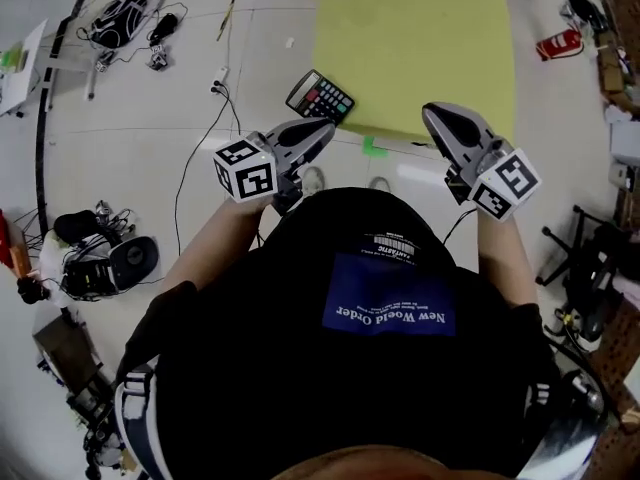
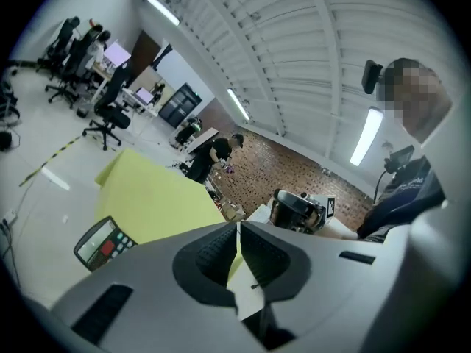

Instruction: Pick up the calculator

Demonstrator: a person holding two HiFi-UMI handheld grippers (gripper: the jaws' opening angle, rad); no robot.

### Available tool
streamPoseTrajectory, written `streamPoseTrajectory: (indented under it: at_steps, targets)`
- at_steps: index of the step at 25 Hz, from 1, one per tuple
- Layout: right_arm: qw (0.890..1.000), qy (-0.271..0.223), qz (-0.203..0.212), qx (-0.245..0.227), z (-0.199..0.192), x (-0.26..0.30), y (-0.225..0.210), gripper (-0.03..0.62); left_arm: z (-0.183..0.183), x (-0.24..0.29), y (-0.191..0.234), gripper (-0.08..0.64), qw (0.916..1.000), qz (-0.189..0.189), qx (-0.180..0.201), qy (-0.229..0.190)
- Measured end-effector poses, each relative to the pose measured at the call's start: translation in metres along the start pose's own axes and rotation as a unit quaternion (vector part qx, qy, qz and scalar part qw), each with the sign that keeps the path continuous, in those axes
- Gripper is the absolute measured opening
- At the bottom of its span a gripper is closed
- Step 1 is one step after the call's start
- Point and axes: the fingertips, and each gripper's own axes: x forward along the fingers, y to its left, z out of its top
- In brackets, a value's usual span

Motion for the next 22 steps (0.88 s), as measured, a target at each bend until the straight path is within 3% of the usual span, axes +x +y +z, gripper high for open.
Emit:
streamPoseTrajectory:
  at_steps: [4,9,11,14,22]
  targets:
    - [0.999,0.020,-0.008,0.025,-0.020,0.008,-0.011,-0.015,-0.029,-0.001,0.046,0.008,0.9965,0.017,-0.082,0.006]
    - [0.997,0.059,-0.003,0.058,-0.058,0.039,-0.022,-0.015,-0.073,-0.034,0.113,0.009,0.9809,0.062,-0.184,-0.003]
    - [0.995,0.070,0.006,0.064,-0.071,0.054,-0.023,-0.015,-0.087,-0.043,0.139,0.021,0.9749,0.085,-0.206,-0.007]
    - [0.994,0.075,0.019,0.075,-0.083,0.073,-0.029,-0.015,-0.099,-0.041,0.172,0.118,0.9689,0.096,-0.228,-0.009]
    - [0.991,0.095,0.014,0.096,-0.115,0.087,-0.043,-0.015,-0.111,-0.004,0.221,0.227,0.9560,0.083,-0.281,-0.016]
